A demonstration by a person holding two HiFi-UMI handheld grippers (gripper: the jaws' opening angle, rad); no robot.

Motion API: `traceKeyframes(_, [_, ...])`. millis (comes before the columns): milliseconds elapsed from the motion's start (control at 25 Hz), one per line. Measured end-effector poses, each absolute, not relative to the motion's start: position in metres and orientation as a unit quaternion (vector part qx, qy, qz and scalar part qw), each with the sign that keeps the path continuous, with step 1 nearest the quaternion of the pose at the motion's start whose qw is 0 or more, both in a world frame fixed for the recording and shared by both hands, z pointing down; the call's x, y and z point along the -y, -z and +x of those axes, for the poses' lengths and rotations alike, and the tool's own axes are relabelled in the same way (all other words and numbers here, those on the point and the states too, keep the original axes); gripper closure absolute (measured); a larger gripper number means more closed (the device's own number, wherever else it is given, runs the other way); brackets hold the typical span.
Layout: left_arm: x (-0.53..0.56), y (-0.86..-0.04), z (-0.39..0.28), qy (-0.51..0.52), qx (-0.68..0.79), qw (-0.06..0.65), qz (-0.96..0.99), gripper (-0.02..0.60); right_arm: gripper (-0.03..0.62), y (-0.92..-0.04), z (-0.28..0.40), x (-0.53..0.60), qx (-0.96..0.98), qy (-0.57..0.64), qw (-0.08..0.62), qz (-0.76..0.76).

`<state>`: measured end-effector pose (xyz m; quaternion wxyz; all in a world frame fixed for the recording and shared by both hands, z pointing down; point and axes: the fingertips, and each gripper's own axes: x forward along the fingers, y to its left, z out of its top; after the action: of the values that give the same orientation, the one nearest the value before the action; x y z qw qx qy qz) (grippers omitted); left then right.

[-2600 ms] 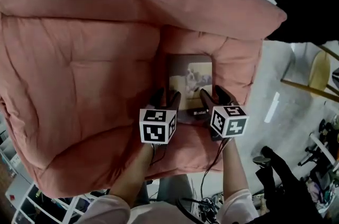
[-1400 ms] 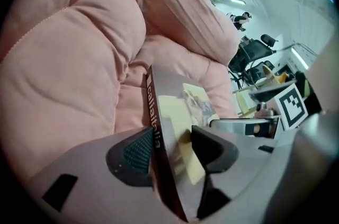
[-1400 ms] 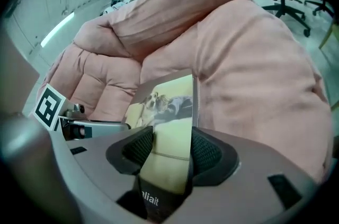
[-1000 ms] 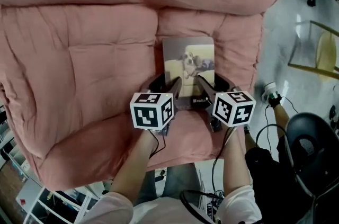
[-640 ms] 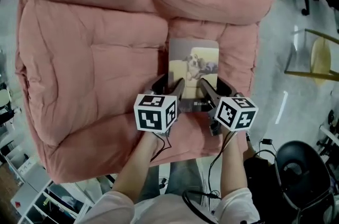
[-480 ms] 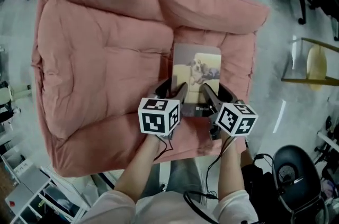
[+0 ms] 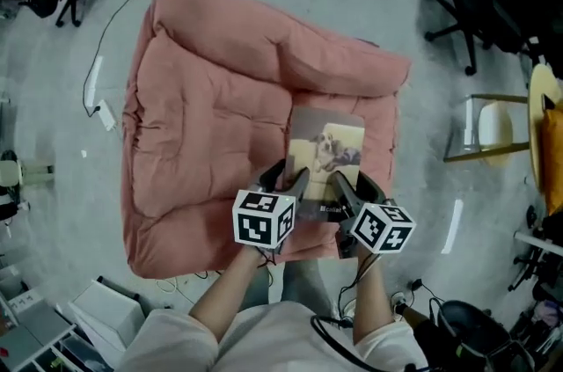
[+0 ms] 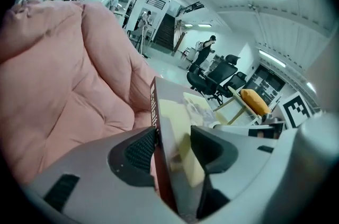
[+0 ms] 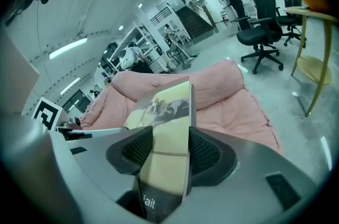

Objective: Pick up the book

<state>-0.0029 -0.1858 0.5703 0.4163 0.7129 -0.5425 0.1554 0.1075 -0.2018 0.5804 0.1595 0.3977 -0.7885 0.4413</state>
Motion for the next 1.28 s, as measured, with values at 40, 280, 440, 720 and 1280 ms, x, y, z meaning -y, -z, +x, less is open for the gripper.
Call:
traceKeyframes(40, [0.182, -0.56, -0.004, -0.155, 0.539, 0.413, 0.717, 0.371, 0.367, -0.569, 0.107, 0.197, 0.788, -0.439, 0.157, 0.402])
traceKeyframes(280, [0.158, -0.495, -0.009, -0.149, 0.519, 0.389, 0.747, 0.371, 0.367, -0.504, 0.103, 0.167, 0.789, -0.42, 0.136, 0.426])
traceKeyframes(440, [0.144, -0.455, -0.012, -0.14, 0.505, 0.373, 0.765, 0.371, 0.367, -0.463, 0.1, 0.151, 0.796, -0.399, 0.126, 0.437])
traceKeyframes(720, [0.125, -0.408, -0.017, -0.126, 0.489, 0.343, 0.792, 0.373, 0.367, -0.415, 0.095, 0.127, 0.806, -0.362, 0.113, 0.454])
traceKeyframes(1280, [0.074, -0.388, -0.009, -0.127, 0.451, 0.326, 0.821, 0.376, 0.367, -0.395, 0.104, 0.065, 0.79, -0.351, 0.086, 0.496])
